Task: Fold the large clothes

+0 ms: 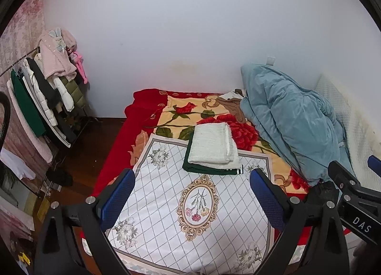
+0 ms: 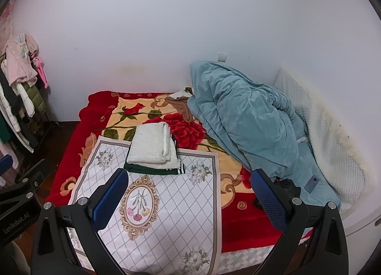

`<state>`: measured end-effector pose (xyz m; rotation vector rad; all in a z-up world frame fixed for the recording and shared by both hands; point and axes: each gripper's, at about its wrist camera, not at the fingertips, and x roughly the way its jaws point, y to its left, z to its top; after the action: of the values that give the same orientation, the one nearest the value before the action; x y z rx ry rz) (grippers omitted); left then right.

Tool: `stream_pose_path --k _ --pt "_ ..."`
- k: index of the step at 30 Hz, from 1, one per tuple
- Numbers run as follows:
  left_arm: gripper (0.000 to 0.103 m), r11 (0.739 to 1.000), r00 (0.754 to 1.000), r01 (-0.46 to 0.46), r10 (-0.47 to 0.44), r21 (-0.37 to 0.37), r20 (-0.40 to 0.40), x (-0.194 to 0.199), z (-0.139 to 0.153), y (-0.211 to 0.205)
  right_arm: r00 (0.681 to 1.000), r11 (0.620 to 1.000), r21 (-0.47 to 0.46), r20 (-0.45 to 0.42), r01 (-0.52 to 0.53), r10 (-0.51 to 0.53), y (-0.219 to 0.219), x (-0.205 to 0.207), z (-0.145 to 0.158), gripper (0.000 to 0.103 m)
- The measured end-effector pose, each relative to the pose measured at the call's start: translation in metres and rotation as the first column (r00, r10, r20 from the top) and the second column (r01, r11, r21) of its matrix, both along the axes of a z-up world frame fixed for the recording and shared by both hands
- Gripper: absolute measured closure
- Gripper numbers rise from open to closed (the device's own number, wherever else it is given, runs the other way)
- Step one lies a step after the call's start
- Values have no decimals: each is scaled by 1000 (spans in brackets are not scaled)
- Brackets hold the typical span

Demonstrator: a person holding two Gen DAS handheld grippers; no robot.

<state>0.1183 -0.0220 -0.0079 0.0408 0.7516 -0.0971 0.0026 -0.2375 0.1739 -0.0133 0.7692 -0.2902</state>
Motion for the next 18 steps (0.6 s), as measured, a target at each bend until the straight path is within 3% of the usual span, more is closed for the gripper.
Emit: stream_pose_path --k 18 --pt "5 1000 1000 10 -10 11 -13 -4 1 -5 1000 1000 9 -12 -6 6 1 -5 -2 0"
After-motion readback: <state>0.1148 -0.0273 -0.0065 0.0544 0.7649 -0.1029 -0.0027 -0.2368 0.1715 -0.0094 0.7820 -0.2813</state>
